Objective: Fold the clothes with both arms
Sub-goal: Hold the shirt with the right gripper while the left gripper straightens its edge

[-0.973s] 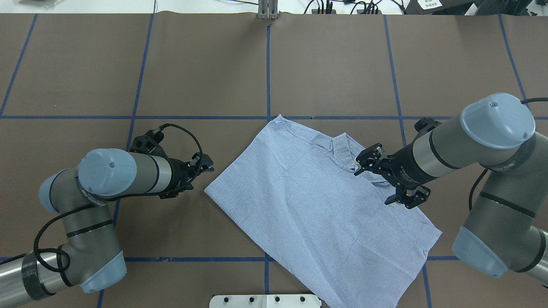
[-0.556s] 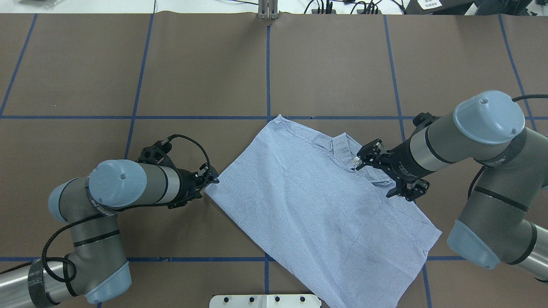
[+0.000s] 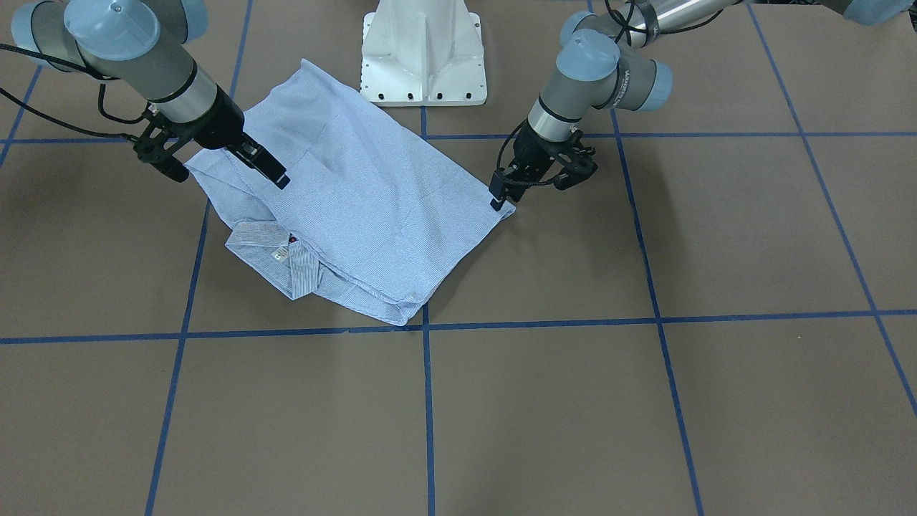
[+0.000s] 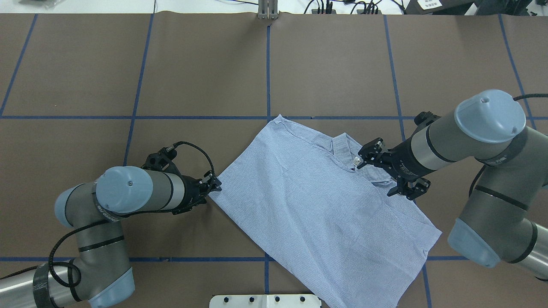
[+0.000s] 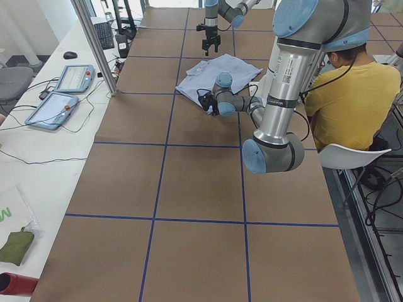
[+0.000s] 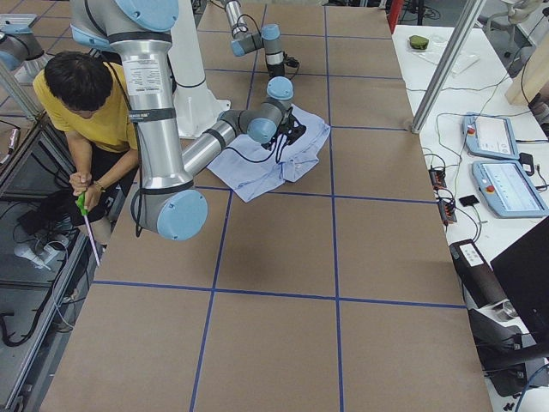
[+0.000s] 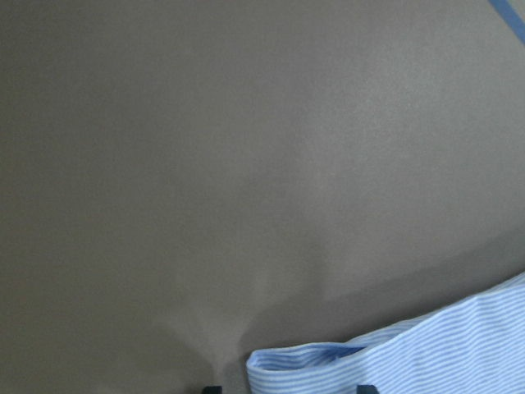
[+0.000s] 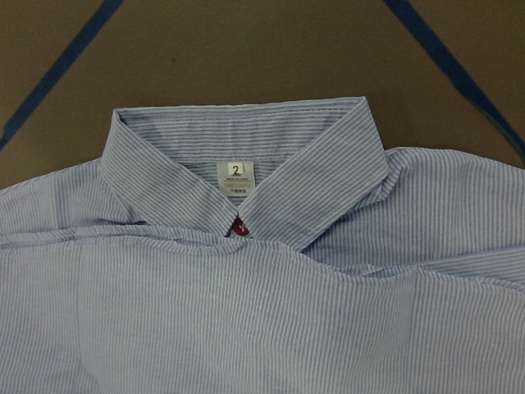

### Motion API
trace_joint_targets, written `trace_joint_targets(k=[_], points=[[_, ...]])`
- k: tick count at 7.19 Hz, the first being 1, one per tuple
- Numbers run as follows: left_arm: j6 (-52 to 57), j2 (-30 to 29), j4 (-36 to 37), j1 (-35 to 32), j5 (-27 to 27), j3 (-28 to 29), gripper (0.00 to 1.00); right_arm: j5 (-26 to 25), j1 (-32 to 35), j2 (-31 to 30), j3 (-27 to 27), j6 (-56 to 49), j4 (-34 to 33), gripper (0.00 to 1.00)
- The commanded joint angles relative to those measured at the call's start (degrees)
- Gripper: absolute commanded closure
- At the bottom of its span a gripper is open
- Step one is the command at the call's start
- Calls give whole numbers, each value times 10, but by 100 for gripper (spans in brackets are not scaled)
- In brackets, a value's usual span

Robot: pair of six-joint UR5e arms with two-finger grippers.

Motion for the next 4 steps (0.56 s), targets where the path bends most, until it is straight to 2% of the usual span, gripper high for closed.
trace_joint_targets(k=[1,4], points=[[0,-1,0,1,0,1,100,0,2,1,0,0,1,0],[10,-4,5,-19,1,0,100,1,1,2,1,1,2,0]])
